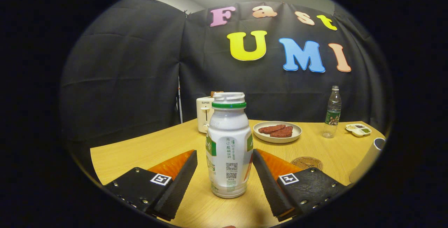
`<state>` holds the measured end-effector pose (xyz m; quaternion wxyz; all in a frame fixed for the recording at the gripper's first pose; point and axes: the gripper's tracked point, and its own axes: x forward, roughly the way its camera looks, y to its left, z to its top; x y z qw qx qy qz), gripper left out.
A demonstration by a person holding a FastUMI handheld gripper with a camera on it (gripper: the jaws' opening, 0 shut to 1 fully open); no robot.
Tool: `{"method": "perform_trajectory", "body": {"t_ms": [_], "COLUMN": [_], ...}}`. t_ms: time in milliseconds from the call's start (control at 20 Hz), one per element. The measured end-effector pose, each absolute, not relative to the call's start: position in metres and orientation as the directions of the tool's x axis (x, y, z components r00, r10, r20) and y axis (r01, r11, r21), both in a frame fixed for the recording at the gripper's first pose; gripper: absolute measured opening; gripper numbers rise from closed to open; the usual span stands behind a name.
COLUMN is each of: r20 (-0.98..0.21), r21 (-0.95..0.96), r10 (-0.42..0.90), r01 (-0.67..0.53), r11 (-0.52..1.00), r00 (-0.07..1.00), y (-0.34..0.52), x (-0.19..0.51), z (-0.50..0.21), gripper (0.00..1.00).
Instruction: Take the bottle from table, then pour the juice into the cup, finally place the bottle on the coaster
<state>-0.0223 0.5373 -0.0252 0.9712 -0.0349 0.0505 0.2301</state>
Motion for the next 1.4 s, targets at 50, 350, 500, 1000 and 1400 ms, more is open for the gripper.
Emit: {"method": "perform_trajectory", "body": {"t_ms": [50,350,500,1000,1400], "r20": [-0.12,-0.111,-0.111,0.003,0.083], "r21": [-0.047,-0.05,-0.036,0.271,0.54], "r10": [0.433,0.4,0.391,0.381,0.342], "r01": [-0.44,-0.407,-0.397,-0.367,-0.331], "r11": [0.897,0.912,0.917,0.89,0.774], "r00": [0.894,0.91,0.914,0.925,0.936], "y": [0.538,0.539,0.537,0.504,0.466], "x": [-0.018,-0.011,-0.01,-0.009,-0.005], "z": [-0.028,-0.03,-0.03,0.013,0.038], "gripper": [0.95,0.77,0.74,0.73,0.73]}}
